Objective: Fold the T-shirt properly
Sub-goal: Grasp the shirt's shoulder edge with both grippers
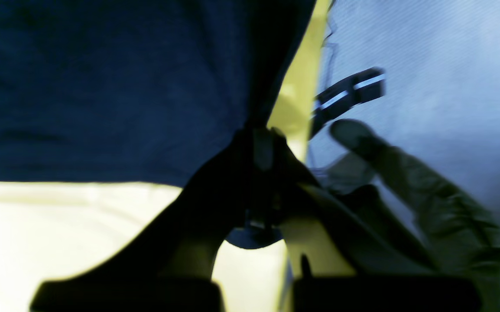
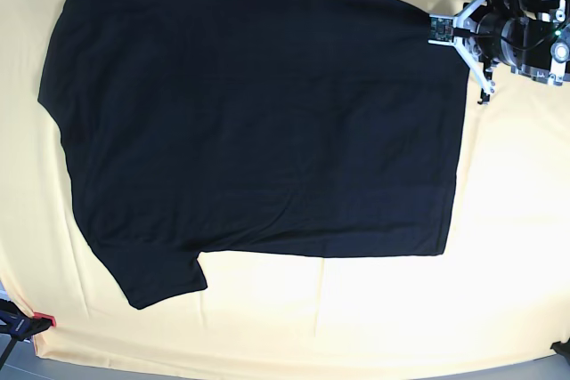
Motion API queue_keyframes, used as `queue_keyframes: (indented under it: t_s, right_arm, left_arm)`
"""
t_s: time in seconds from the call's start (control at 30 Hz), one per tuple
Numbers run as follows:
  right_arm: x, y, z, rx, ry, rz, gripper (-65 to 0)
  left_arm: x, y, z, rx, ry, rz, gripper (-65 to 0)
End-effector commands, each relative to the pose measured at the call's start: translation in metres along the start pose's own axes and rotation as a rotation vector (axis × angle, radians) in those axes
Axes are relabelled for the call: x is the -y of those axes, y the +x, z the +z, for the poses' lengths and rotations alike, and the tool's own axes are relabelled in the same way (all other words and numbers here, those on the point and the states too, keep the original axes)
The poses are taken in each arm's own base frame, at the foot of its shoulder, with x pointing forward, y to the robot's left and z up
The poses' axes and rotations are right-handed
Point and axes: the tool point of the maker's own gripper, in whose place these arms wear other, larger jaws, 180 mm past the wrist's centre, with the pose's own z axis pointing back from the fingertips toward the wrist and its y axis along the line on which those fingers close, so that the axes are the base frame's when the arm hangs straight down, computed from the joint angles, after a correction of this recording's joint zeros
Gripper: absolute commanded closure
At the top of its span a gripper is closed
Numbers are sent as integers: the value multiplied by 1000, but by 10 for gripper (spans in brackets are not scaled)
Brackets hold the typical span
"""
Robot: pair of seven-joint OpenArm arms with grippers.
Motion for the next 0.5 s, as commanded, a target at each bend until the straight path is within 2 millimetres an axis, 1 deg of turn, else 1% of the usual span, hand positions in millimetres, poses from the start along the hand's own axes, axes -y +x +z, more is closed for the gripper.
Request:
queue_keyframes:
  t_s: [0.0, 0.07, 0.13, 0.23, 0.3, 0.4, 0.47]
  right_arm:
    - [11, 13, 2, 55, -38, 6, 0]
    - [24, 32, -3, 142, -73, 23, 0]
    - [42, 50, -8, 210, -122, 48, 0]
    - [71, 66, -12, 264, -211, 55, 0]
    - [85, 76, -12, 296, -252, 51, 0]
    - [94, 98, -12, 390, -247, 4, 0]
    - [95, 112, -12, 449, -217, 4, 0]
  left_arm:
    - [-8, 0, 5, -3, 39, -22, 0]
    - [-22, 7, 6, 31, 114, -23, 0]
    - [-41, 16, 8, 70, 212, -14, 0]
    - [-71, 20, 13, 80, 384, 20, 0]
    - [-90, 19, 18, 79, 493, 43, 0]
    - [-110, 21, 23, 100, 609, 62, 0]
    - [-115, 23, 22, 114, 641, 77, 0]
